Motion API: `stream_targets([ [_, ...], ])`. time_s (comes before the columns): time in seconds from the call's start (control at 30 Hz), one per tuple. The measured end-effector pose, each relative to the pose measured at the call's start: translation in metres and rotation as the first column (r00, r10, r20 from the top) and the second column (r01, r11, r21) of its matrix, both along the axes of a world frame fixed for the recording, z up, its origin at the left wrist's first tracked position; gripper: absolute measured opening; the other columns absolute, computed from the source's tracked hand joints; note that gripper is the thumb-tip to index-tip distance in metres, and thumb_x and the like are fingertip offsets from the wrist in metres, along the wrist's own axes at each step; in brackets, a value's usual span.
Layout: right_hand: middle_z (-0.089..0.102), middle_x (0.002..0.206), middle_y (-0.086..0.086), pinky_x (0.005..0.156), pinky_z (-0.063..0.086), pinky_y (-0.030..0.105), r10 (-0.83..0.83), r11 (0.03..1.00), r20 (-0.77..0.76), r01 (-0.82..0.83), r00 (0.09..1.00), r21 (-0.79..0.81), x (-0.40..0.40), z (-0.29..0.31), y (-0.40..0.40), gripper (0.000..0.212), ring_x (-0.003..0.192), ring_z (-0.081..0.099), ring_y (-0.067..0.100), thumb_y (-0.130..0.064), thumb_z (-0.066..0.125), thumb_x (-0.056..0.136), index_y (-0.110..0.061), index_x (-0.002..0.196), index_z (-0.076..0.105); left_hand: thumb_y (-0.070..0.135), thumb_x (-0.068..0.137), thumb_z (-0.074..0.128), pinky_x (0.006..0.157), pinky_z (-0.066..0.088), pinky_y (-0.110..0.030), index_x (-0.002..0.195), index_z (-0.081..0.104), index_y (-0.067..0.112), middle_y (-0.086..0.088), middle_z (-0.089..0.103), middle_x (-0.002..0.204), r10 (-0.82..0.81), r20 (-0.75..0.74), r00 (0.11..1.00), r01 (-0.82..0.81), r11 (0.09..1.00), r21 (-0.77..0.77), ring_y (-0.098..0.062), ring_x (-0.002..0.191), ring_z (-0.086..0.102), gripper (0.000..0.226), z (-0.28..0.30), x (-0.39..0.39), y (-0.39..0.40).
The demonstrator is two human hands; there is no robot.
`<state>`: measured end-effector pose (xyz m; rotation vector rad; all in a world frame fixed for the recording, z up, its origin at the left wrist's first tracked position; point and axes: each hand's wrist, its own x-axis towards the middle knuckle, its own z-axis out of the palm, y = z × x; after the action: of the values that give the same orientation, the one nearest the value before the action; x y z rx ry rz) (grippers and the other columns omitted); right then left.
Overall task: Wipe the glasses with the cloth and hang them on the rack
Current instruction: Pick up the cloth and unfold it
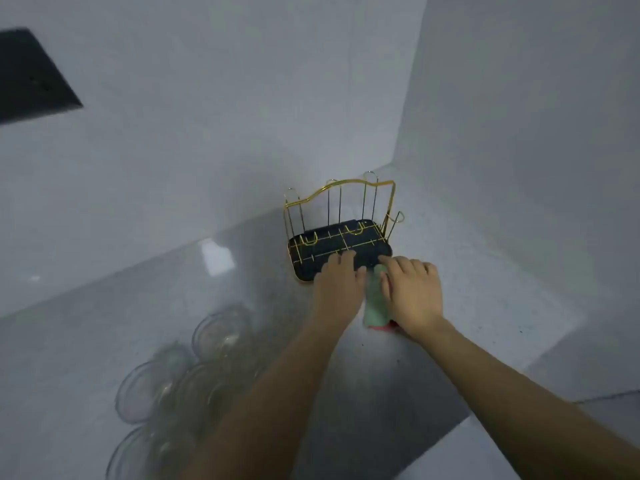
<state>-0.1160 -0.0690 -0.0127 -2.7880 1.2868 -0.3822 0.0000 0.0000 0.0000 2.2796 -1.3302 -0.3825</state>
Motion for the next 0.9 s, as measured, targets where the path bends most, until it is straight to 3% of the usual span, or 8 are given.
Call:
stream_targets([
  [0.1, 0.064, 0.114, 0.01, 0.081, 0.043, 0.037, 0.013, 1.0, -0.034, -0.012, 0.999, 0.026, -0.009, -0.037, -0.012, 0.037, 0.096, 0.059, 0.03, -0.03, 0.038, 0.093, -0.016, 0.118, 0.061, 0.027, 0.104, 0.041, 0.096, 0.042, -0.032, 0.143, 0.04, 0.011, -0.012, 0.048, 0.139, 0.002, -0.121, 0.993, 0.011, 0.994, 0.109, -0.025, 0.122, 0.051, 0.042, -0.035, -0.01, -0.009],
  [0.17, 0.047, 0.136, 0.012, 0.092, 0.039, 0.038, -0.009, 0.984, -0.096, 0.025, 0.995, 0.174, -0.014, -0.058, -0.019, 0.039, 0.115, 0.048, 0.031, -0.034, 0.036, 0.097, -0.021, 0.133, 0.048, 0.024, 0.102, 0.045, 0.099, 0.042, -0.034, 0.142, 0.042, 0.009, -0.012, 0.05, 0.139, 0.036, -0.228, 0.973, -0.003, 0.989, 0.145, -0.025, 0.124, 0.051, 0.043, -0.06, -0.013, -0.012],
  [0.23, 0.038, 0.144, 0.011, 0.098, 0.036, 0.036, -0.038, 0.957, -0.087, 0.062, 0.995, 0.284, -0.02, -0.076, -0.026, 0.042, 0.123, 0.041, 0.03, -0.037, 0.037, 0.097, -0.025, 0.137, 0.043, 0.023, 0.1, 0.052, 0.1, 0.043, -0.035, 0.142, 0.043, 0.008, -0.012, 0.055, 0.135, 0.082, -0.305, 0.949, -0.04, 0.989, 0.142, -0.026, 0.122, 0.053, 0.046, -0.079, -0.017, -0.016],
  [0.33, 0.041, 0.142, 0.01, 0.102, 0.033, 0.035, -0.021, 0.944, -0.015, 0.025, 1.0, 0.33, -0.024, -0.095, -0.03, 0.041, 0.124, 0.037, 0.029, -0.033, 0.048, 0.094, -0.021, 0.133, 0.05, 0.021, 0.095, 0.061, 0.096, 0.049, -0.036, 0.138, 0.048, 0.008, -0.013, 0.064, 0.122, 0.109, -0.341, 0.934, -0.073, 0.99, 0.117, -0.025, 0.11, 0.061, 0.047, -0.096, -0.02, -0.02],
  [0.43, 0.048, 0.131, 0.013, 0.101, 0.031, 0.029, -0.019, 0.935, 0.156, -0.038, 0.988, 0.352, -0.029, -0.106, -0.025, 0.035, 0.119, 0.04, 0.029, -0.019, 0.063, 0.087, -0.013, 0.122, 0.061, 0.022, 0.093, 0.063, 0.088, 0.05, -0.033, 0.122, 0.059, 0.008, -0.009, 0.066, 0.113, 0.095, -0.28, 0.955, -0.062, 0.99, 0.125, -0.024, 0.103, 0.063, 0.033, -0.105, -0.025, -0.019],
  [0.6, 0.052, 0.104, 0.007, 0.086, 0.035, 0.017, -0.112, 0.93, 0.361, -0.03, 0.926, 0.365, -0.036, -0.118, -0.004, 0.021, 0.101, 0.051, 0.022, -0.012, 0.071, 0.08, -0.007, 0.1, 0.071, 0.02, 0.093, 0.063, 0.079, 0.049, -0.03, 0.102, 0.065, 0.008, -0.007, 0.065, 0.102, 0.11, -0.266, 0.958, -0.106, 0.994, 0.029, -0.021, 0.093, 0.061, 0.015, -0.111, -0.027, -0.004],
  [0.73, 0.048, 0.098, -0.002, 0.077, 0.035, 0.018, -0.121, 0.937, 0.415, -0.034, 0.902, 0.347, -0.038, -0.12, 0.021, 0.021, 0.091, 0.052, 0.015, -0.024, 0.069, 0.082, -0.014, 0.1, 0.073, 0.019, 0.096, 0.057, 0.08, 0.053, -0.036, 0.103, 0.059, 0.01, -0.009, 0.065, 0.102, 0.16, -0.249, 0.955, -0.174, 0.984, -0.033, -0.024, 0.093, 0.062, 0.012, -0.11, -0.033, 0.018],
  [0.9, 0.05, 0.111, 0.005, 0.077, 0.032, 0.014, 0.007, 0.964, 0.358, -0.101, 0.934, 0.245, -0.059, -0.123, 0.069, 0.03, 0.092, 0.051, 0.013, -0.029, 0.065, 0.085, -0.017, 0.112, 0.068, 0.011, 0.095, 0.055, 0.08, 0.048, -0.036, 0.111, 0.059, 0.007, -0.013, 0.064, 0.112, 0.178, -0.162, 0.971, -0.193, 0.977, -0.084, -0.03, 0.1, 0.061, 0.016, -0.108, -0.051, 0.072],
])
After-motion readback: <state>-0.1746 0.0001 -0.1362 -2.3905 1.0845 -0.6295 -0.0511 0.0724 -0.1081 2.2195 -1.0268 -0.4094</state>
